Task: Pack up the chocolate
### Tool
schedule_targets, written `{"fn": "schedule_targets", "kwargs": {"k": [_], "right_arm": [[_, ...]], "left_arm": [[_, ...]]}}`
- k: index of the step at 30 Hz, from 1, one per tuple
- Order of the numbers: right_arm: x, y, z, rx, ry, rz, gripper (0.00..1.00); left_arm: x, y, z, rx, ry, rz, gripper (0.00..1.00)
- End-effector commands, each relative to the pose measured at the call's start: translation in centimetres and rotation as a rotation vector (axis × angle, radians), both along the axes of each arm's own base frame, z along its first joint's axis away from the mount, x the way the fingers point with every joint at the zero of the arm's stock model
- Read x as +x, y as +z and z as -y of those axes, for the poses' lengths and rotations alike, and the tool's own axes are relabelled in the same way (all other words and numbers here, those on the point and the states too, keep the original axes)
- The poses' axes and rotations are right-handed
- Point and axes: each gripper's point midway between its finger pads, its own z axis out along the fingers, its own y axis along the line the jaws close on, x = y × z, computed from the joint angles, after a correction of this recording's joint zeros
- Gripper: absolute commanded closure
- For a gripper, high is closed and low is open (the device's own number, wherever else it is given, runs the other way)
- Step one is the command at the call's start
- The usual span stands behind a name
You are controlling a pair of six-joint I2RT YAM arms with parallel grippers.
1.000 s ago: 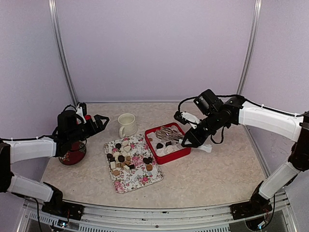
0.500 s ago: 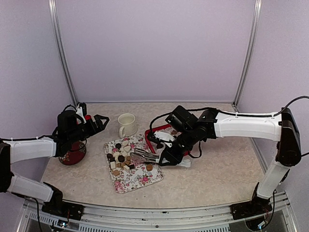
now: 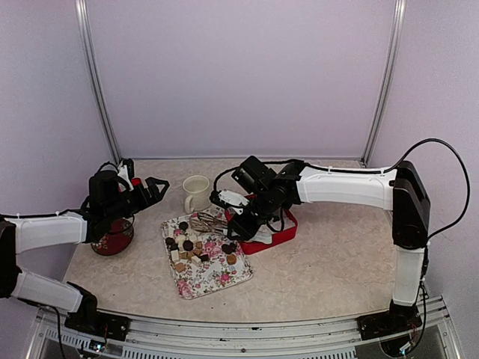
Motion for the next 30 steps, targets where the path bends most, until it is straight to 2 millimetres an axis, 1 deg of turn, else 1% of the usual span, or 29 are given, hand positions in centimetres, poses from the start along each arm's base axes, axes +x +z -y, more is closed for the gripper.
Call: {"fn": "schedule_targets", "kwargs": {"k": [1, 5, 10, 14, 21, 23, 30], "right_arm": [[2.1, -0.4, 0.0, -0.026, -0.038, 0.024, 0.58], [2.7, -1.3, -0.2, -0.035, -0.045, 0.018, 0.57], [3.4, -1.9, -0.4, -0.034, -0.046, 0.010, 0.56], [3.4, -2.4, -0.6, -0.039, -0.039, 0.003, 0.55], [3.0, -2.1, -1.7, 0.004, -0.011, -0.025, 0.55], [3.2, -2.2, -1.9, 0.003, -0.013, -0.023, 0.55], [3.6, -3.2, -1.9, -0.022, -0.015, -0.026, 0.56]], "left_arm": [[0.0, 0.6, -0.3, -0.010, 0.010, 0.029, 0.01], [0.0, 0.4, -0.4, -0.010, 0.015, 0.028, 0.01], [0.1, 0.3, -0.3, -0.009, 0.011, 0.026, 0.01], [0.1, 0.1, -0.4, -0.004, 0.014, 0.024, 0.01], [0.1, -0.2, -0.7, -0.002, 0.021, 0.020, 0.01], [0.1, -0.2, -0.7, 0.000, 0.020, 0.020, 0.01], [0.1, -0.2, -0.9, 0.001, 0.025, 0.018, 0.01]]}}
